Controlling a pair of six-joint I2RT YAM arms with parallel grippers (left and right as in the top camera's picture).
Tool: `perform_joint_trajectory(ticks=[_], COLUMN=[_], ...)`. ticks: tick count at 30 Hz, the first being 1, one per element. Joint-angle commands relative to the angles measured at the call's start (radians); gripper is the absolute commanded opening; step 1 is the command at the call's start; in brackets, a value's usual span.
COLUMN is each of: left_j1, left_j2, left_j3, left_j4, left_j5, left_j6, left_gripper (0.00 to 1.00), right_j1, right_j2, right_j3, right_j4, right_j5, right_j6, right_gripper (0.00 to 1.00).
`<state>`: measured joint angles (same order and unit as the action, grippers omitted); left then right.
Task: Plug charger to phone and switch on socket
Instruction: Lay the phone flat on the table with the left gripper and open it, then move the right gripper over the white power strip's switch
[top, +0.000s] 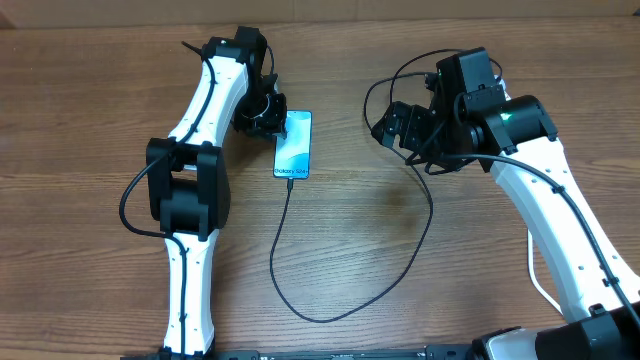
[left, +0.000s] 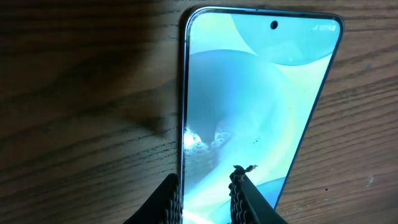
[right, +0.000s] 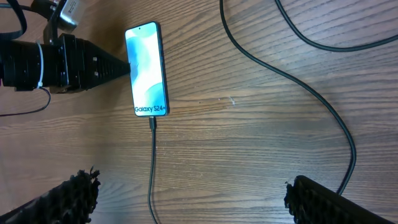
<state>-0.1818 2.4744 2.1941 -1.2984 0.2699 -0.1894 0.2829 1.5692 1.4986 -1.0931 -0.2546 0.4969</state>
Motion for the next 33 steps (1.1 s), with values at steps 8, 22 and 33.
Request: perform_joint_trajectory(ticks=[8,22,33], left_j1=[0.032,0.077,0.077], left_j2=[-0.058,-0.572,-0.805], left_j3=[0.084,0.189,0.188], left_j4=[-0.074,-0.093,-0.262], left_j5=[-0.015,-0.071,-0.156], left_j6=[-0.021,-0.021,-0.029], left_gripper=[0.34,1.00,1.00], right_j1=[-0.006,-0.304,-0.461], right_j2=[0.004,0.168,0.317], right_j3=[0.006,0.399,0.616], right_j4=[0.007,-0.385,-0.356], right_j5=[0.107,0.093,0.194], right_j6=[-0.007,-0.215,-0.211], right_gripper=[0.98,0.98,1.00])
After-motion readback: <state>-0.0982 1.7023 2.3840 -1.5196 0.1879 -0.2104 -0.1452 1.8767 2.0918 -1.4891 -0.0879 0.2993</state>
